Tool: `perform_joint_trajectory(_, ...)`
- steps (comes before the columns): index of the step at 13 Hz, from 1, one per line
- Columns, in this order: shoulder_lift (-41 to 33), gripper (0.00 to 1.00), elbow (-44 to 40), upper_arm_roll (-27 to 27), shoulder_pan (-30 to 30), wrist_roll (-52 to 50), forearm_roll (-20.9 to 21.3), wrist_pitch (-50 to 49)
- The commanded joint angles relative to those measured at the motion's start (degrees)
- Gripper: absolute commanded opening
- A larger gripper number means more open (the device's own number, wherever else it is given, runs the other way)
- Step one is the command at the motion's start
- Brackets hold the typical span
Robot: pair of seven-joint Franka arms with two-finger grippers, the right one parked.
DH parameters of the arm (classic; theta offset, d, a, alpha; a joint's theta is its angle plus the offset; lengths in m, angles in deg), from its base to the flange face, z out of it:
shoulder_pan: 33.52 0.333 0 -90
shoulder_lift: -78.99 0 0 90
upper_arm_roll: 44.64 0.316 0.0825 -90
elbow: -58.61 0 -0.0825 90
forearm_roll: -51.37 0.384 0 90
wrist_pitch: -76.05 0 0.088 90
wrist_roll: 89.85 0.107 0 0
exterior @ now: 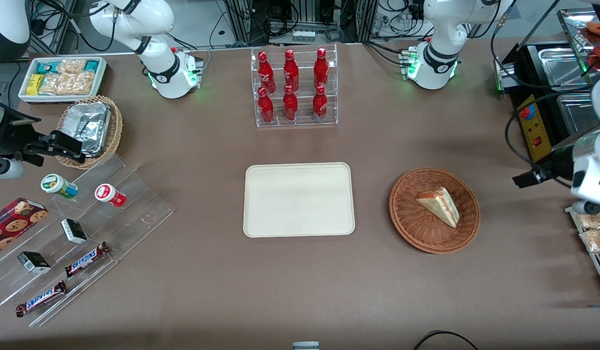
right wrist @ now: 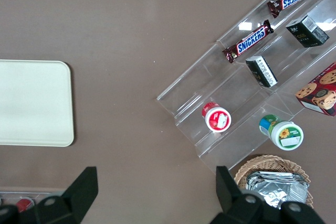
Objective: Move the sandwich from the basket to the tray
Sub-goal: 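Move the left gripper over the wrapped sandwich in the wicker basket, then lower the open left gripper around the sandwich and close it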
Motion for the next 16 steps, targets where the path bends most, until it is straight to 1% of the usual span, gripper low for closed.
perform_joint_trajectory(1, 2.9, 1.00, -0.2, -0.1, -0.2, -6.4, -1.2, 3.4)
perform_joint_trajectory(3, 4.5, 1.00, -0.2, -0.1, -0.2, -9.4, -3.3, 6.6)
perform_joint_trajectory(6, 6.6, 1.00, -0.1, -0.4, -0.8, -16.0, -4.5, 9.9)
perform_joint_trajectory(11, 6.8, 1.00, 3.8, -0.4, -4.0, -22.8, -4.9, 11.5)
perform_joint_trajectory(13, 6.8, 1.00, 7.0, -0.4, -4.7, -26.5, -5.2, 15.7)
perform_joint_trajectory(16, 6.3, 1.00, 13.7, -0.3, -6.2, -29.2, -4.6, 21.5)
